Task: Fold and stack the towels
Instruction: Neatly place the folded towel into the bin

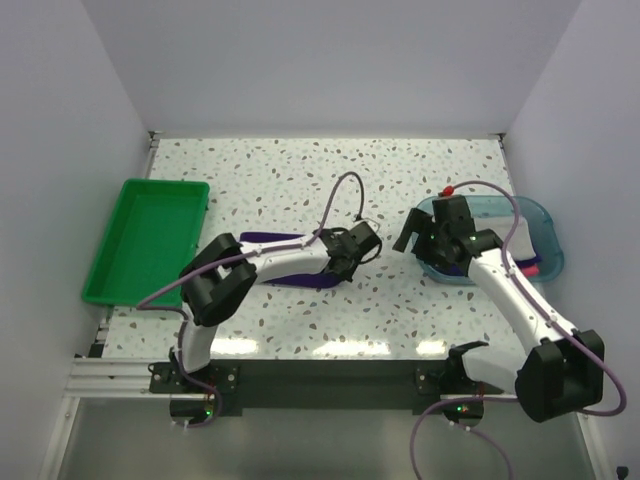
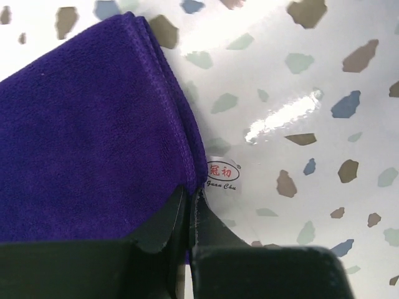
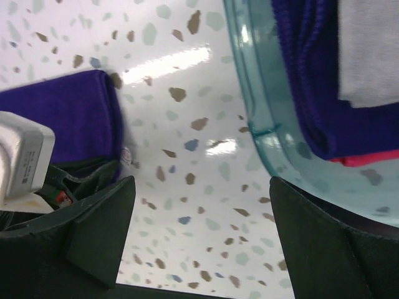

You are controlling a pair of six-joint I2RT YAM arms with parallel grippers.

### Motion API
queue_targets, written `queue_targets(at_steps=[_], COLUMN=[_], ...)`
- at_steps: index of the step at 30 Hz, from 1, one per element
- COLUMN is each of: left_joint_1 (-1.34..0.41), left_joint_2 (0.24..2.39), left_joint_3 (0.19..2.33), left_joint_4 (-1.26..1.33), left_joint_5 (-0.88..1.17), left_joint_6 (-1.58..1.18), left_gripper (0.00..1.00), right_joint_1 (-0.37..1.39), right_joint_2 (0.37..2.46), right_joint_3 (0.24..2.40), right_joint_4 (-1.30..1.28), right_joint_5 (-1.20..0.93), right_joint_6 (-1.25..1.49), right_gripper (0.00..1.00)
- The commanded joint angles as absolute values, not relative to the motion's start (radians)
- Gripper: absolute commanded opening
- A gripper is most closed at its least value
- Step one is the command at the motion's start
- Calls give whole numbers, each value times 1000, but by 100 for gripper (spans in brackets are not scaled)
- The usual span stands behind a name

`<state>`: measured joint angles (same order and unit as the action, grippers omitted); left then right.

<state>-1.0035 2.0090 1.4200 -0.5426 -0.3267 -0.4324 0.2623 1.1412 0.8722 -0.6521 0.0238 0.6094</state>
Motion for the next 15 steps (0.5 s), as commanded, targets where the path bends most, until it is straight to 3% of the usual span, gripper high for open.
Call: queue_targets(at_steps=[1, 15], left_joint_1=[-954, -893], left_joint_2=[1905, 1822], left_joint_3=[1379, 1285], left_joint_4=[-473, -385], left_joint_5=[-258, -172], left_joint_6=[-472, -509], left_gripper=[0, 0], right_joint_1=[259, 270], right_joint_2=[1202, 1451], right_joint_3=[914, 919], right_joint_4=[-513, -238], right_joint_5=[-112, -205], right_joint_6=[782, 1008], right_gripper=[91, 90])
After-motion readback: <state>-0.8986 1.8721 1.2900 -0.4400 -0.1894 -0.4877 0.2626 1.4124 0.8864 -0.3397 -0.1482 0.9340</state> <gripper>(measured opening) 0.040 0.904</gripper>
